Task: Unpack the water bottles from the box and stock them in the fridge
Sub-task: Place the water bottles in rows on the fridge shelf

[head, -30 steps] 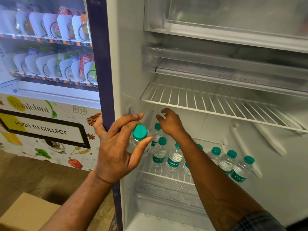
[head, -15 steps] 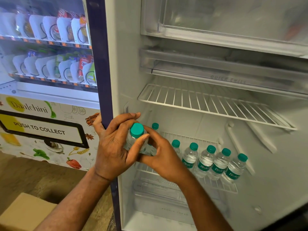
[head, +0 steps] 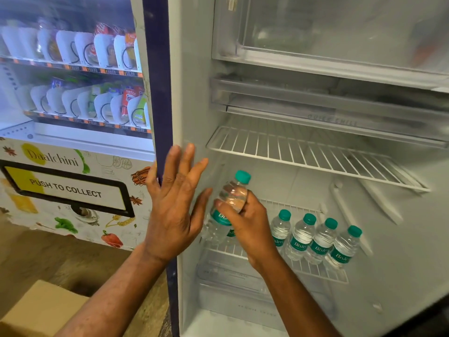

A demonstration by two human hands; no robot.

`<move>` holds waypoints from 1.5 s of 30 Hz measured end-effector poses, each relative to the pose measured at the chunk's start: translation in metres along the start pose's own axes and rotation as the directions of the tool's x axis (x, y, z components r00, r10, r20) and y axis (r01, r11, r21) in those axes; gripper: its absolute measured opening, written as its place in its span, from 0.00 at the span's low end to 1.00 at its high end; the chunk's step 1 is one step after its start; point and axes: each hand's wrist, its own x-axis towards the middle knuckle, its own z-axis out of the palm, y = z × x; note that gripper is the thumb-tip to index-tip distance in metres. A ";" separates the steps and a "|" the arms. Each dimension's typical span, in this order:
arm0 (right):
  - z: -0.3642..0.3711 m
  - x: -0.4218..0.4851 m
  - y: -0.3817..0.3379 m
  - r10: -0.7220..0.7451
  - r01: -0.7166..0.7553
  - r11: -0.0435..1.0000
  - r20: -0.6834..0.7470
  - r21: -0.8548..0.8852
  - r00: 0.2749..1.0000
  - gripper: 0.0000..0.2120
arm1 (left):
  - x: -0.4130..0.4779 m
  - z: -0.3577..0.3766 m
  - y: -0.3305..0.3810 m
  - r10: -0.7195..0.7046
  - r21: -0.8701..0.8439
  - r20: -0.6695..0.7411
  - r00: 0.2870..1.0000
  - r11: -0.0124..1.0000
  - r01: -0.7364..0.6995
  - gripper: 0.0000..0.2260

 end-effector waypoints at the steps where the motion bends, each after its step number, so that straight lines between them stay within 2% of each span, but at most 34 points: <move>1: -0.004 0.004 0.002 0.060 -0.059 0.998 -0.032 0.023 0.998 0.19 | 0.003 0.000 -0.001 -0.003 0.034 -0.036 0.999 0.999 0.004 0.26; 6: -0.017 0.023 -0.003 0.219 -0.202 0.967 -0.106 0.154 0.970 0.15 | 0.016 0.011 -0.003 -0.048 0.160 -0.106 0.993 0.985 0.065 0.28; 10: -0.021 0.038 -0.013 0.323 -0.271 0.918 -0.145 0.291 0.935 0.12 | 0.013 0.017 -0.004 -0.059 0.178 -0.143 0.988 0.980 0.085 0.28; 13: -0.029 0.053 -0.021 0.356 -0.261 0.887 -0.203 0.382 0.912 0.13 | 0.014 0.018 -0.003 -0.053 0.193 -0.153 0.987 0.978 0.082 0.29; 17: -0.040 0.080 -0.023 0.344 -0.204 0.897 -0.330 0.392 0.879 0.10 | 0.014 0.019 -0.004 -0.056 0.198 -0.149 0.987 0.976 0.085 0.30; 19: -0.042 0.093 -0.016 0.294 -0.154 0.928 -0.410 0.340 0.863 0.11 | 0.013 0.020 -0.004 -0.056 0.204 -0.152 0.987 0.975 0.086 0.30; 21: -0.041 0.103 -0.010 0.230 -0.106 0.954 -0.461 0.279 0.857 0.17 | 0.013 0.020 -0.004 -0.055 0.213 -0.153 0.987 0.973 0.087 0.31; 25: -0.036 0.116 -0.003 0.147 -0.042 0.974 -0.476 0.223 0.867 0.26 | 0.013 0.020 -0.004 -0.050 0.224 -0.146 0.988 0.971 0.082 0.32; 29: -0.036 0.130 0.007 0.092 -0.068 0.995 -0.475 0.068 0.875 0.24 | 0.013 0.019 -0.004 -0.041 0.229 -0.137 0.990 0.971 0.072 0.32; 32: -0.040 0.141 0.018 0.063 -0.112 0.990 -0.450 -0.084 0.891 0.27 | 0.013 0.019 -0.005 -0.042 0.231 -0.130 0.991 0.970 0.071 0.31; 37: -0.047 0.152 0.028 0.066 -0.186 0.924 -0.340 -0.334 0.938 0.25 | 0.013 0.020 -0.005 -0.042 0.234 -0.121 0.992 0.970 0.070 0.30; 45: -0.051 0.166 0.046 0.174 -0.300 0.759 -0.264 -0.578 0.949 0.35 | 0.012 0.022 -0.006 -0.048 0.233 -0.132 0.990 0.969 0.078 0.29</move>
